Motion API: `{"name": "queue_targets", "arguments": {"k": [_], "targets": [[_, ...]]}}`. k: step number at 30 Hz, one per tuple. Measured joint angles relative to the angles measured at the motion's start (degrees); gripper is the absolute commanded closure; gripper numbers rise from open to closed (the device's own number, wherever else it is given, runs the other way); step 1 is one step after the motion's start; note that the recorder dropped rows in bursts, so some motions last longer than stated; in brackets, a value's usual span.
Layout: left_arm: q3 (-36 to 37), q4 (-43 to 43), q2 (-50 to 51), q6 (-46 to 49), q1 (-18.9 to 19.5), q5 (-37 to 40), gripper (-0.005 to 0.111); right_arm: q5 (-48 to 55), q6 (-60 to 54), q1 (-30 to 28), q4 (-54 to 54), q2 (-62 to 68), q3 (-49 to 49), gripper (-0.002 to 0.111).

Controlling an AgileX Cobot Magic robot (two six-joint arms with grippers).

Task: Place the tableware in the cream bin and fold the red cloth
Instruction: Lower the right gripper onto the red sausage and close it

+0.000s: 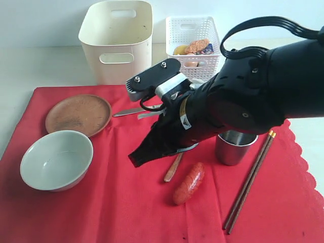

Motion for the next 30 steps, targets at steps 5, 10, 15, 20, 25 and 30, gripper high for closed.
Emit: {"name": "queue_targets", "arguments": {"k": [5,10,15,20,25,30], "targets": [[0.00,0.00,0.00,0.00,0.00,0.00,0.106,3.86,-0.13,3.27,0.13,0.00,-0.13,0.053],[0.00,0.00,0.00,0.00,0.00,0.00,0.106,12.10,-0.33,5.12,0.02,-0.35,-0.13,0.036],[0.00,0.00,0.00,0.00,0.00,0.00,0.106,15.87,0.51,5.35,0.02,-0.63,-0.13,0.032],[0.00,0.00,0.00,0.00,0.00,0.00,0.106,15.81,0.35,5.47,-0.49,-0.63,0.27,0.032],[0.00,0.00,0.00,0.00,0.00,0.00,0.106,14.90,-0.10,5.47,-3.07,-0.63,3.59,0.032],[0.00,0.00,0.00,0.00,0.00,0.00,0.106,9.77,-0.58,5.47,-4.03,-0.01,5.89,0.032]]}}
